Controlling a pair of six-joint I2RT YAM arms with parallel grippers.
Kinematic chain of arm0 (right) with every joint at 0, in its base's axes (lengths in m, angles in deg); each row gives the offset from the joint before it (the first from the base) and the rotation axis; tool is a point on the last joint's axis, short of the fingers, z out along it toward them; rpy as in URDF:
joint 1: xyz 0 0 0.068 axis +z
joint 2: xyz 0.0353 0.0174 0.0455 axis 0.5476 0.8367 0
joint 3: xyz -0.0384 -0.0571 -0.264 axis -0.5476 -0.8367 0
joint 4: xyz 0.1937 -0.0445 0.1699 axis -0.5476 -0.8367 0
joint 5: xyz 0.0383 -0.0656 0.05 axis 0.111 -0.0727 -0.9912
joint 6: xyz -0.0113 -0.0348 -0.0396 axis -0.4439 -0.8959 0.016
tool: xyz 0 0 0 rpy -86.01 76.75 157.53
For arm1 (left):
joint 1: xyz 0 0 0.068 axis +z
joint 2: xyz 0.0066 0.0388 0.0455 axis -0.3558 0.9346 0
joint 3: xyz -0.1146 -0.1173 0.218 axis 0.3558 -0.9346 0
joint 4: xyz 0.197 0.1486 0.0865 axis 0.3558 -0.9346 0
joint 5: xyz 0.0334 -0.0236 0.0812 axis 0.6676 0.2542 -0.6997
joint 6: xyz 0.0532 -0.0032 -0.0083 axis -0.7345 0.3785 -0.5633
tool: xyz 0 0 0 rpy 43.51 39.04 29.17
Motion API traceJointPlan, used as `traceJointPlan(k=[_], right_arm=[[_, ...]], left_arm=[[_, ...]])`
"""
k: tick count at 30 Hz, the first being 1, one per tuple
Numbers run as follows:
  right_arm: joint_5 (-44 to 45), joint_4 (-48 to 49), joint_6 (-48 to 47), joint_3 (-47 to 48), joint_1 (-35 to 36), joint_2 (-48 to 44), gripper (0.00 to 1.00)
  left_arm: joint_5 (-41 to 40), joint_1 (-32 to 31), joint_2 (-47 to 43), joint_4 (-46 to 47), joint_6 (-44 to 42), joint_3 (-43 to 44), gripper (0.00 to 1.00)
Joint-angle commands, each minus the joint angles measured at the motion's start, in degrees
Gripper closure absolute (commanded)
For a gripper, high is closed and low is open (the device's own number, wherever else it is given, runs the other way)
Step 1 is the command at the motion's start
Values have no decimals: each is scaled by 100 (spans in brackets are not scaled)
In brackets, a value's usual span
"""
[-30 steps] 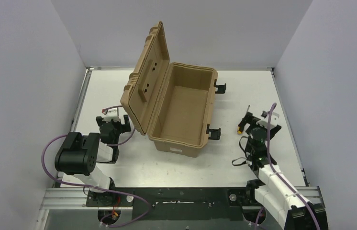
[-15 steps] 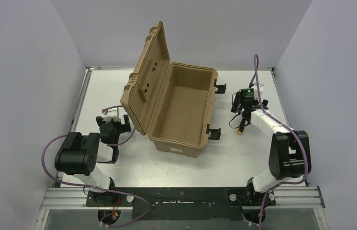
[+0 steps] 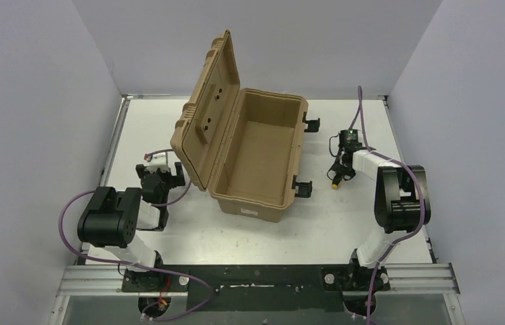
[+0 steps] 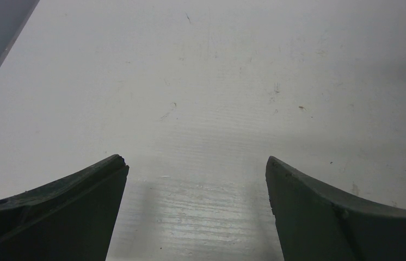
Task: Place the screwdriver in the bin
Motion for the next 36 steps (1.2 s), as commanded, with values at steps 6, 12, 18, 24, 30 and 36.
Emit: traceJointPlan(k=[6, 12, 18, 24, 30, 36], right_arm=[[-481, -851, 20, 567, -69, -983, 100], [-468, -1805, 59, 1841, 138, -1897, 100], [146, -2372, 405, 3188, 1193, -2287, 100], [477, -2078, 745, 3984, 2657, -1939, 100], [254, -1581, 842, 4076, 3458, -1039, 100], [-361, -953, 1097, 3381, 3476, -204, 100]], left_arm=[[-43, -26, -52, 249, 44, 96, 3], [-43, -20, -51, 255, 40, 96, 3], [-38, -24, -45, 250, 39, 96, 3], [-43, -19, -46, 254, 39, 96, 3], [-43, -19, -50, 250, 40, 96, 3], [-43, -22, -49, 251, 44, 96, 3]])
